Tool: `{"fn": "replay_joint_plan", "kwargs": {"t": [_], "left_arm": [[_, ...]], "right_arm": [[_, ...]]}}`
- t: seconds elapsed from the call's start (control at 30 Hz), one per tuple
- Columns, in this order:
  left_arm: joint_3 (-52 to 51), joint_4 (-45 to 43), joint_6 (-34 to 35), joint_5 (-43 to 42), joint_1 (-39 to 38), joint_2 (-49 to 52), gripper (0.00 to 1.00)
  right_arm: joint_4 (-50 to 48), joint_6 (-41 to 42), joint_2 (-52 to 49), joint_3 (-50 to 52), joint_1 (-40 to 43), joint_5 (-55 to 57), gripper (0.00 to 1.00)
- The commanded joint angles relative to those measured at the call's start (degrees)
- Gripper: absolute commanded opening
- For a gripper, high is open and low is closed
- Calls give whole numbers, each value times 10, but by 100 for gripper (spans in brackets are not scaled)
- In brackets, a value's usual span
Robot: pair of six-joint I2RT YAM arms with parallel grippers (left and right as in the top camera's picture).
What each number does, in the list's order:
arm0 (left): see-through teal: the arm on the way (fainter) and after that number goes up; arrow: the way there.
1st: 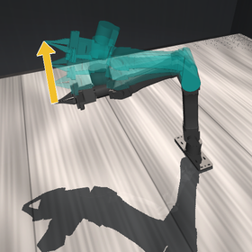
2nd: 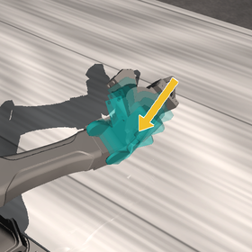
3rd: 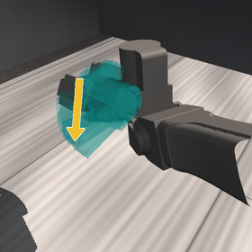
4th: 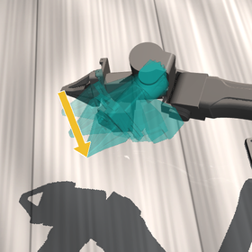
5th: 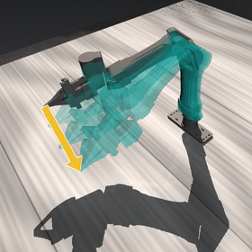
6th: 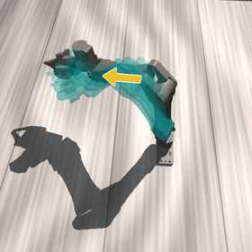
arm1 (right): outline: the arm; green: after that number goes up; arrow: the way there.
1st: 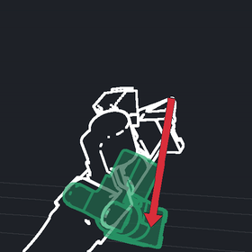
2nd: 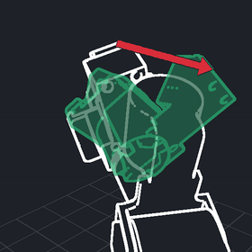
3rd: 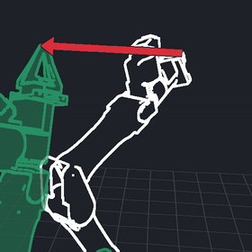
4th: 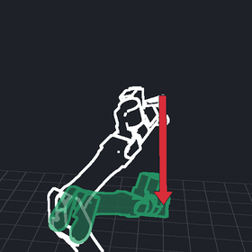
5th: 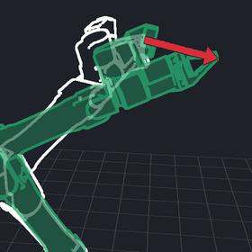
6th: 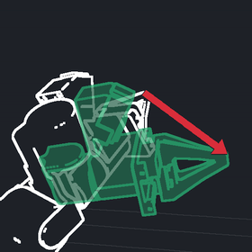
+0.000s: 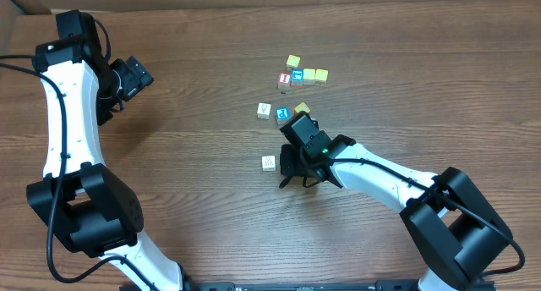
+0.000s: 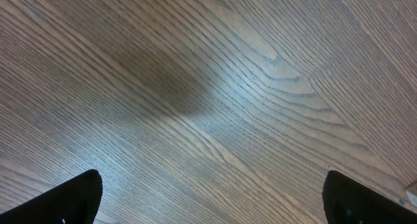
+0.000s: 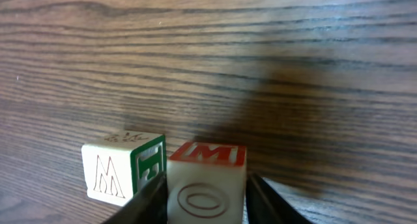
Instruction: Flip 5 blocks
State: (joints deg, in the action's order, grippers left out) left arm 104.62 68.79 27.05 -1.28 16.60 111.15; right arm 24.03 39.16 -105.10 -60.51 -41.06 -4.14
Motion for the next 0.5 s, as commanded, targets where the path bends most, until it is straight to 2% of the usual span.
{"fn": "replay_joint_plan", "kwargs": {"t": [0.0, 0.13, 0.47], "left_arm": [[9, 0, -2, 2, 0, -7, 100], [9, 0, -2, 2, 0, -7, 100], [9, 0, -2, 2, 0, -7, 100]], "right_arm": [[-4, 3, -4, 5, -4, -2, 45], [2, 3, -3, -3, -4, -6, 55], [13, -16, 3, -44, -3, -5, 56]]}}
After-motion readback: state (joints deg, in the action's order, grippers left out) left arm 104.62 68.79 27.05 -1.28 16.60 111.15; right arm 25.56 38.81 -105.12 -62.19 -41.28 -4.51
